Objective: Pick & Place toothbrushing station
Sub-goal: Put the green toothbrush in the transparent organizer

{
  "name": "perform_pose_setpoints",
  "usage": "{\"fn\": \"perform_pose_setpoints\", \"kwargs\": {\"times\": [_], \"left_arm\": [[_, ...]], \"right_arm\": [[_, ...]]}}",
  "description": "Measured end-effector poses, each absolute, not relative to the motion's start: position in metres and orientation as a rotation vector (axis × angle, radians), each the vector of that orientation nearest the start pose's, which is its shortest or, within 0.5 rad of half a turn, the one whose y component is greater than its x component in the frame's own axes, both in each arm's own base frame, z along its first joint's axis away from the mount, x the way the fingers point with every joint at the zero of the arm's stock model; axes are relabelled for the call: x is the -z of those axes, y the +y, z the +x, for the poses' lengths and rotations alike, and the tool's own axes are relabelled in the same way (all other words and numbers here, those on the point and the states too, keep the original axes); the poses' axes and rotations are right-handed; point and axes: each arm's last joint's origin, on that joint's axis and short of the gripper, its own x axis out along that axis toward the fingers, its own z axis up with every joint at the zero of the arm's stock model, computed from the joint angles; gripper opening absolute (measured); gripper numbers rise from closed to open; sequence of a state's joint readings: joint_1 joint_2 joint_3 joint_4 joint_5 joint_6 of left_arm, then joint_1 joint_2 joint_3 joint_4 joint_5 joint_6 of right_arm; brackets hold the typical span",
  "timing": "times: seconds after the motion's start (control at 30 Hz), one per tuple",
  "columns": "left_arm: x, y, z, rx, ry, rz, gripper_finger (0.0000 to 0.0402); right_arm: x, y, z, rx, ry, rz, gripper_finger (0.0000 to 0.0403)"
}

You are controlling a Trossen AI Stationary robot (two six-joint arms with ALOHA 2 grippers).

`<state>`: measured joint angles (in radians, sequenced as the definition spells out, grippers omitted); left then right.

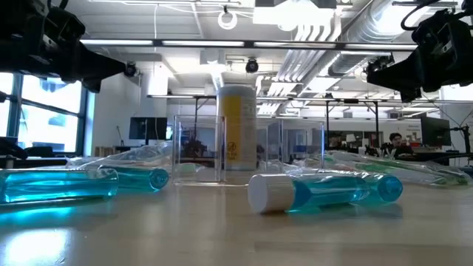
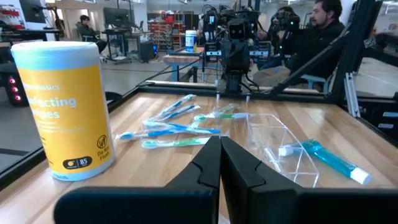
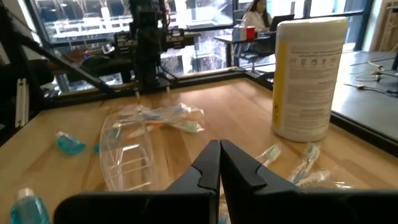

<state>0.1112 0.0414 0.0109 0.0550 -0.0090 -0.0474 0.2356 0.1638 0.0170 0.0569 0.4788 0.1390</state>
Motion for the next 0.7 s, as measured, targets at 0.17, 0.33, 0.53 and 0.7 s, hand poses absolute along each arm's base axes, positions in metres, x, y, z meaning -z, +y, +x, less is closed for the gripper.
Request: {"fn": "perform_pose_setpoints", "kwargs": {"times": [0.17, 0.33, 0.53, 0.7], "left_arm": [[-0.169, 0.011, 0.099, -0.118, -0.031, -0.086, 0.0], [-0.169, 0.011, 0.099, -0.118, -0.024, -0.083, 0.0], [-0.169, 0.011, 0.099, -0.117, -0.027, -0.086, 0.0], [-0.169, 0.011, 0.099, -0.117, -0.026, -0.086, 0.0]], "right_arm": [[-0.16, 0.012, 0.106, 0.247, 0.099, 0.154, 0.0006], [-0.169, 0.013, 0.111, 0.249, 0.124, 0.185, 0.0036], [-0.175, 0.015, 0.119, 0.273, 0.262, 0.189, 0.0117], [-0.166, 0.014, 0.122, 0.372, 0.513, 0.259, 0.0182]]}}
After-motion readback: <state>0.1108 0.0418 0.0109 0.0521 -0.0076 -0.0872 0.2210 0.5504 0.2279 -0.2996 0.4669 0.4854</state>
